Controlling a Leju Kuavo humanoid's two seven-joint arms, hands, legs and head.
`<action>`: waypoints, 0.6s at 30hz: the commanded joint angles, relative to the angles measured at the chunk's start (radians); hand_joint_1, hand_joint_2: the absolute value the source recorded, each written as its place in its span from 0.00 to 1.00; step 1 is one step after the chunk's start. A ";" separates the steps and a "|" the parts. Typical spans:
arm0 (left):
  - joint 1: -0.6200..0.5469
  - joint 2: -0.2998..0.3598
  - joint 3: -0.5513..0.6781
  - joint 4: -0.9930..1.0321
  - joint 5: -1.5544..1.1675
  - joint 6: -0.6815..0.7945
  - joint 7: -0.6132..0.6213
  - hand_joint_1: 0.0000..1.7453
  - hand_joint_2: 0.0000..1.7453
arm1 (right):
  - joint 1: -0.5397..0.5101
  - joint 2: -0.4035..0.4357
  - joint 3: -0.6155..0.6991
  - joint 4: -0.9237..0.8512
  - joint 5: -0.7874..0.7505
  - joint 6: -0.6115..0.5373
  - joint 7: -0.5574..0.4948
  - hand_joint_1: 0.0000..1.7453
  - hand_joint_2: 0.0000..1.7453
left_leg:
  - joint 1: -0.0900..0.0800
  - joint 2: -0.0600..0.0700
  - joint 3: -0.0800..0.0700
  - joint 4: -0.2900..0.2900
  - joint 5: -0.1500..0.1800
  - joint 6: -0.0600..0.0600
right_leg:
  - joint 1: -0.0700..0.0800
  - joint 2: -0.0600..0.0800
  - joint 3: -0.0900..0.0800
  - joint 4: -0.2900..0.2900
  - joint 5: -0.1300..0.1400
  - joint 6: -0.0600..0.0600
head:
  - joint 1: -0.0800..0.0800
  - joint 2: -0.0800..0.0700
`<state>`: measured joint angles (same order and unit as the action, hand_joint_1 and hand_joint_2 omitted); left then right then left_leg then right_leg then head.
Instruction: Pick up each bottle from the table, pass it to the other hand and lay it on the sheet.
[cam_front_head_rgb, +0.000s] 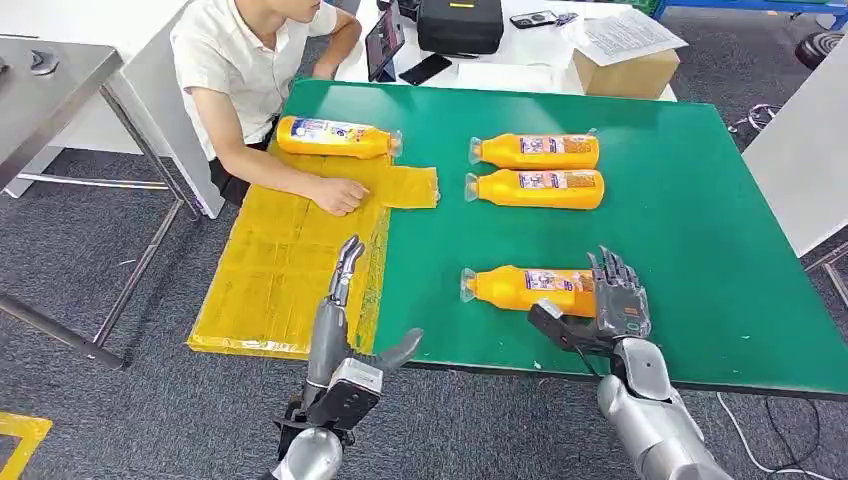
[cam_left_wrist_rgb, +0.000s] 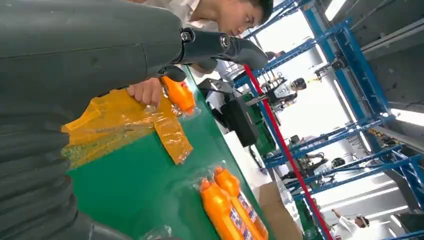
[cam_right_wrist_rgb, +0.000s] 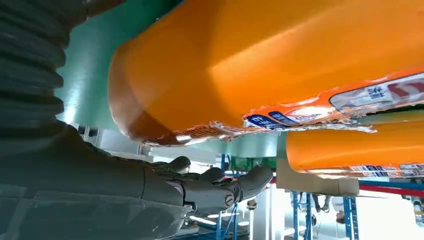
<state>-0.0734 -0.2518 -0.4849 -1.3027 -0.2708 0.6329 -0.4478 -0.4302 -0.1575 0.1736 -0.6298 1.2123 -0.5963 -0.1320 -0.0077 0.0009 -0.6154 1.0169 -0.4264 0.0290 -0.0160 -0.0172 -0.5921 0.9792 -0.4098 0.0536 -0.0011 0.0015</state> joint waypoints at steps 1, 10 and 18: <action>-0.024 0.029 -0.025 0.036 0.008 0.004 0.007 0.00 1.00 | -0.032 0.006 0.039 0.136 0.005 0.061 0.022 0.00 1.00 | 0.001 0.001 0.004 -0.002 -0.001 -0.002 | 0.001 0.001 0.004 -0.002 0.000 -0.002 | 0.000 0.000; -0.020 0.034 -0.029 0.028 0.010 -0.003 0.012 0.00 1.00 | -0.037 -0.011 0.047 0.143 -0.024 0.194 0.015 1.00 1.00 | 0.002 0.000 0.008 -0.002 0.000 -0.002 | 0.001 0.001 0.007 -0.003 0.000 -0.003 | 0.000 0.000; -0.027 0.039 -0.043 0.036 0.026 -0.023 0.012 0.00 1.00 | 0.011 -0.023 -0.011 0.112 -0.257 0.384 -0.167 1.00 1.00 | 0.001 -0.001 0.014 -0.002 0.000 -0.002 | 0.001 -0.001 0.010 -0.003 0.000 -0.002 | 0.000 0.000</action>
<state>-0.0736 -0.2483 -0.4952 -1.3031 -0.2621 0.6199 -0.4375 -0.4812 -0.1789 0.1888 -0.5821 1.0954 -0.3393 -0.1945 -0.0078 0.0018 -0.6034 1.0169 -0.4270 0.0297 -0.0162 -0.0167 -0.5824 0.9774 -0.4096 0.0537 -0.0011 0.0015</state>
